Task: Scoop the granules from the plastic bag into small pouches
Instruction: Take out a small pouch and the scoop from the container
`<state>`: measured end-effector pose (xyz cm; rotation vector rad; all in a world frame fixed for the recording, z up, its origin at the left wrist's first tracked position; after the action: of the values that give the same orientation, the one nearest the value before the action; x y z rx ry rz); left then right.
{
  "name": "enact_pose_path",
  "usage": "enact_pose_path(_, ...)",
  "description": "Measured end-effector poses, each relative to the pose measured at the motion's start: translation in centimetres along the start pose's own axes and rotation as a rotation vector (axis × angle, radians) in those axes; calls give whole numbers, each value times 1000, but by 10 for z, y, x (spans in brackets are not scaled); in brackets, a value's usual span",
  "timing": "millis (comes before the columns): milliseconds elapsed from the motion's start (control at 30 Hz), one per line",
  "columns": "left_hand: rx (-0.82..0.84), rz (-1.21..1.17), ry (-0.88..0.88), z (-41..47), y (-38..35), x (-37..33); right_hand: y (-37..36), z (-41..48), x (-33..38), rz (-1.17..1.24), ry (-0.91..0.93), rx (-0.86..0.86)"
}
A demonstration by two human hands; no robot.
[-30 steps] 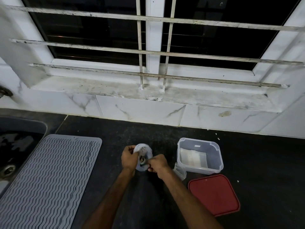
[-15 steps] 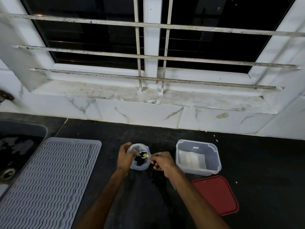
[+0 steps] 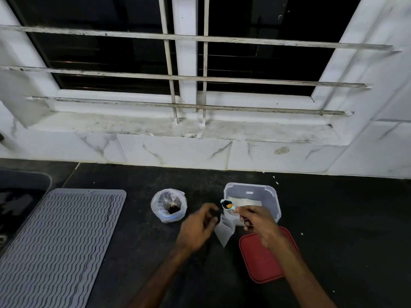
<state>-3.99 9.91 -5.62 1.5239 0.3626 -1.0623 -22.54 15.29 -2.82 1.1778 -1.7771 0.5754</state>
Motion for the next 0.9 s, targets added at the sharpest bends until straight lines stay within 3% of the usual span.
enact_pose_path(167,164,266,-83,1,-29,1,25,-1,-12,-99,61,-34)
enact_pose_path(467,75,251,-86,-4,-32,9,10,1,-26,-384,188,0)
enact_pose_path(600,48,199,-80,-8,-29,6,-1,-4,-16,-695,429,-59)
enact_pose_path(767,44,159,-27,-10,-28,10,-24,-20,-16,-1346,853,-23)
enact_pose_path(900,45,160,-19,-9,-26,10,-19,-24,-28,-1370,933,-48)
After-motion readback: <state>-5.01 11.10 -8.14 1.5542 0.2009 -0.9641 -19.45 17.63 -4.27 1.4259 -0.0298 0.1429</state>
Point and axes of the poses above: each hand's wrist, its own z-axis towards the middle knuckle, its own y-axis out of the back of the hand, x = y × z, the point moved 5 cm from there along z, towards the middle knuckle, and after that the axes turned 6 degrees about -x, right-handed, at the moved point
